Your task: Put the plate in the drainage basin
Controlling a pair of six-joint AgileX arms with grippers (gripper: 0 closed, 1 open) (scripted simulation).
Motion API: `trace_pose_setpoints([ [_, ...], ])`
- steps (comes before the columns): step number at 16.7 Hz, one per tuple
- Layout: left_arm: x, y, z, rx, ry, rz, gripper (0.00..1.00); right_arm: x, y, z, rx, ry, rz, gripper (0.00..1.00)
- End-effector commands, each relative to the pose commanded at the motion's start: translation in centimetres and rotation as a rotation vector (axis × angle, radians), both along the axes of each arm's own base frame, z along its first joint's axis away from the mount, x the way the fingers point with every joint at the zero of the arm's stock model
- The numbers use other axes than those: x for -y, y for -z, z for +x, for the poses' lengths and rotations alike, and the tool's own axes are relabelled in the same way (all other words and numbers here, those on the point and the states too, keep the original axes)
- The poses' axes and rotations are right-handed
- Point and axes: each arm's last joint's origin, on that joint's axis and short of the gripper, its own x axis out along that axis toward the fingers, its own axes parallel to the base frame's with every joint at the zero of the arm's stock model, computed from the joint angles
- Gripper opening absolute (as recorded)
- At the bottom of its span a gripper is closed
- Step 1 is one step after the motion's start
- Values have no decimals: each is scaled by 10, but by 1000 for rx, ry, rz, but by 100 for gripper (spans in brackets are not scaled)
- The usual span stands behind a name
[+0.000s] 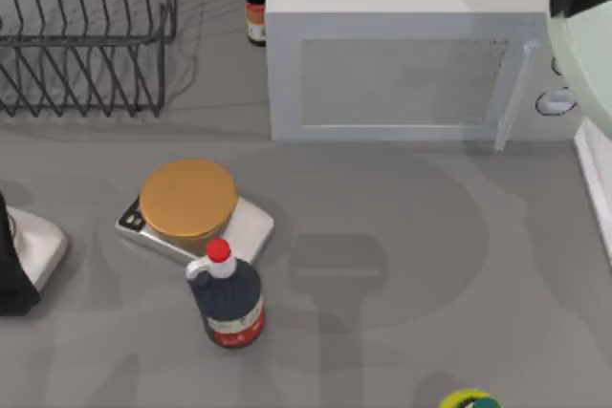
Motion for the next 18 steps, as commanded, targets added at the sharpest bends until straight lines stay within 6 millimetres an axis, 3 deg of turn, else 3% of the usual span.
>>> trace_pose_setpoints([
  [3,0,0,0,0,0,0,100,30,4,32,46,28,-24,0],
  [6,0,0,0,0,0,0,100,74,25,73,53,58,-59,0],
  [9,0,0,0,0,0,0,100,119,67,112,-2,57,-84,0],
  [12,0,0,0,0,0,0,100,154,127,143,-105,21,-78,0],
  [15,0,0,0,0,0,0,100,171,169,157,-186,-17,-58,0],
  [18,0,0,0,0,0,0,100,174,176,158,-203,-24,-53,0],
])
